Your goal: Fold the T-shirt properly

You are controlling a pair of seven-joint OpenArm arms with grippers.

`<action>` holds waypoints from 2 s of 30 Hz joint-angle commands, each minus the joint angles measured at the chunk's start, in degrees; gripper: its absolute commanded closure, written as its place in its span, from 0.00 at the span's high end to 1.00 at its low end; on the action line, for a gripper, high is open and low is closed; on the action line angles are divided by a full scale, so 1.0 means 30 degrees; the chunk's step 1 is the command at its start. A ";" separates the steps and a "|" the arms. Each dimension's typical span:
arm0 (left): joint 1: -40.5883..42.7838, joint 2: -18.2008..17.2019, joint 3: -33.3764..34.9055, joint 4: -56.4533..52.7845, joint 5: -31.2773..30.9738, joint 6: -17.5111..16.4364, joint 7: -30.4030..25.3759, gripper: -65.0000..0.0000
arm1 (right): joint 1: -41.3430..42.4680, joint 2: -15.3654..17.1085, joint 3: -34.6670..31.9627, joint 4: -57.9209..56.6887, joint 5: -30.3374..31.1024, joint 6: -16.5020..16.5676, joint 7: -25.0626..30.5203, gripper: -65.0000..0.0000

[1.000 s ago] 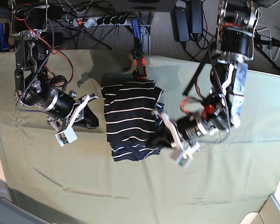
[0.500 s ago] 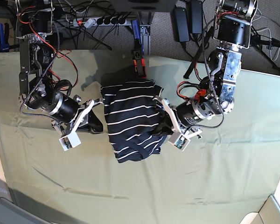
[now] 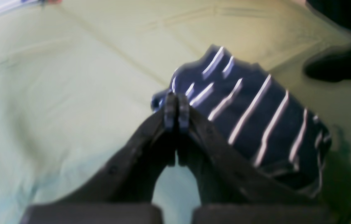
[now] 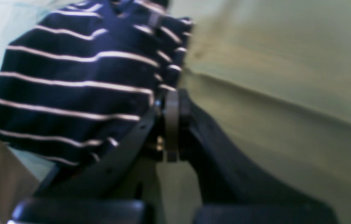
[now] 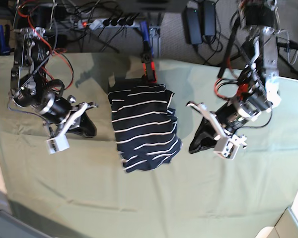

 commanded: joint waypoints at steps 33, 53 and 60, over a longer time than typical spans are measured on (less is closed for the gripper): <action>1.4207 -0.1501 -0.6499 -0.2739 -0.1355 0.0998 0.1195 0.00 | -1.5642 -0.0809 0.9209 0.2149 0.3162 0.1596 -0.1683 0.00; 0.6696 -0.1501 0.1953 -1.9278 0.2004 0.5187 0.1938 0.00 | -1.1934 -0.1392 0.8867 -1.1489 -0.0117 0.1355 -0.0124 0.00; 0.2769 -0.1435 0.4677 -2.4961 0.2011 0.5566 0.1829 0.00 | -0.8488 -0.1392 0.7621 -1.6582 -0.3213 -0.0699 -0.0117 0.00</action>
